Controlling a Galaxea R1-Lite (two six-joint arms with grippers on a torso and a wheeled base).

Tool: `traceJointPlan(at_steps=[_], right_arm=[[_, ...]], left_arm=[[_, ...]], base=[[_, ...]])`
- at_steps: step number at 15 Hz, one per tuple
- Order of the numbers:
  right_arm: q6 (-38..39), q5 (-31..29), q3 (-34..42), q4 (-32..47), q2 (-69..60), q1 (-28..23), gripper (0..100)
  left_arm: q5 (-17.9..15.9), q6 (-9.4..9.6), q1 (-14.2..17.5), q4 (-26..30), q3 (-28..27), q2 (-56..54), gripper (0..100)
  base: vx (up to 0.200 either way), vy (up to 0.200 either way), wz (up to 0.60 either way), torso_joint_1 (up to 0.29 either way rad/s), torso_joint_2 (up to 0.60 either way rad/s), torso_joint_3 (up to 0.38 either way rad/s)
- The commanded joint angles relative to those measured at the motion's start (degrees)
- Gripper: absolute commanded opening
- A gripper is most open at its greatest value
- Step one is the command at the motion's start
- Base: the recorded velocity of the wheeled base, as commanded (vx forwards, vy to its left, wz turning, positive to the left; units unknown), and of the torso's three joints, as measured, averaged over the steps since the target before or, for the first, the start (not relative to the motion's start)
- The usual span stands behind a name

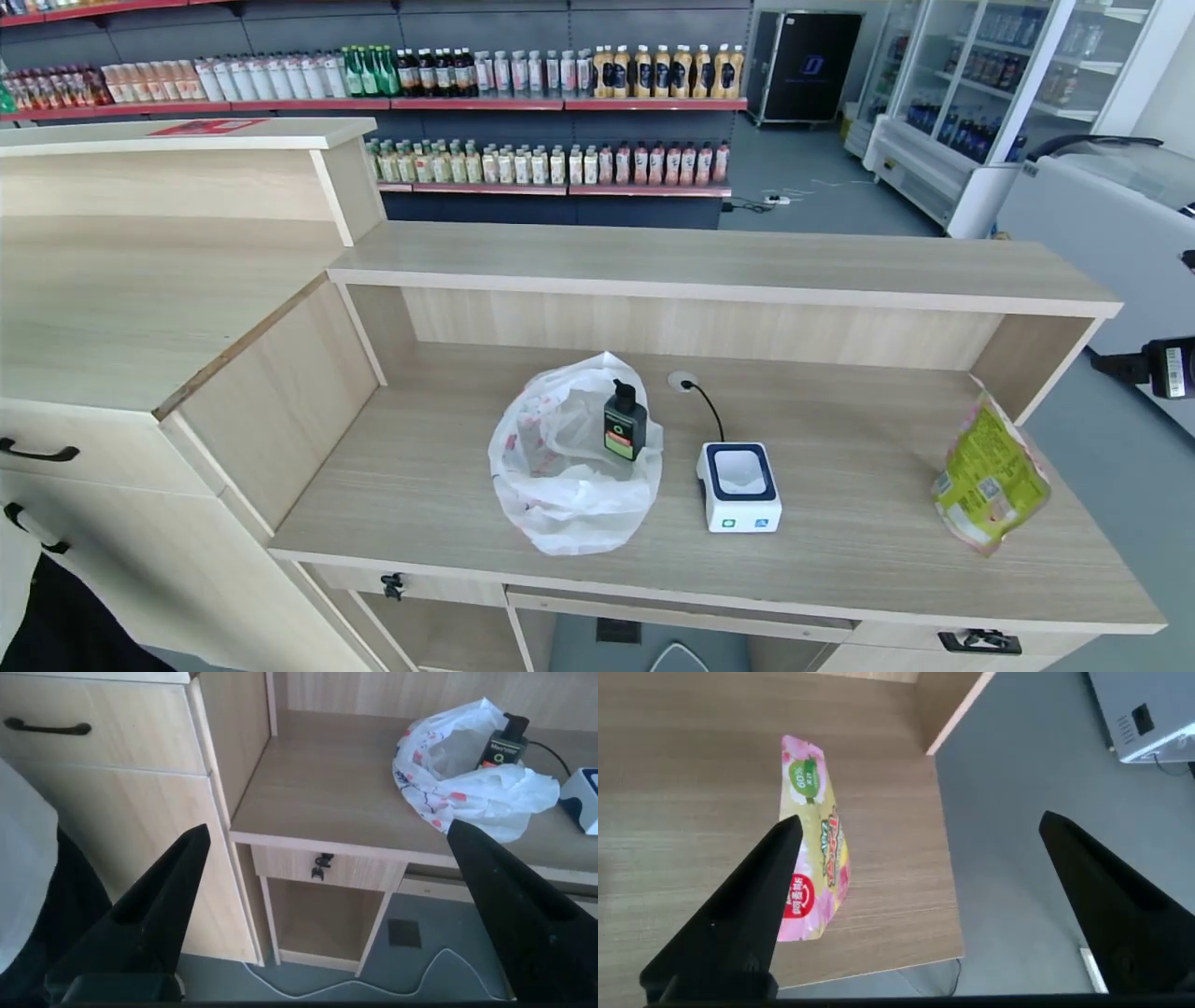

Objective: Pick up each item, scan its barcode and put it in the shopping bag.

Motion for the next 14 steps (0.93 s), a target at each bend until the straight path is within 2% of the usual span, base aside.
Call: traceJointPlan(at_steps=[1, 9, 14], right_arm=[[-1.51, 2.32, 0.79, 0.08, 4.85, -1.52, 100], [-1.33, 5.04, 1.85, -0.45, 12.50, -1.52, 100], [-1.07, 10.40, 0.88, -2.73, 18.03, -1.43, 100]], left_arm=[[0.02, 0.02, -0.01, 0.00, 0.00, 0.02, 100], [0.02, 0.02, -0.01, 0.00, 0.00, 0.02, 100], [0.02, 0.02, -0.01, 0.00, 0.00, 0.02, 100]], base=[[0.000, 0.000, 0.00, 0.000, 0.00, 0.000], [0.000, 0.000, 0.00, 0.000, 0.00, 0.000], [0.000, 0.000, 0.00, 0.000, 0.00, 0.000]])
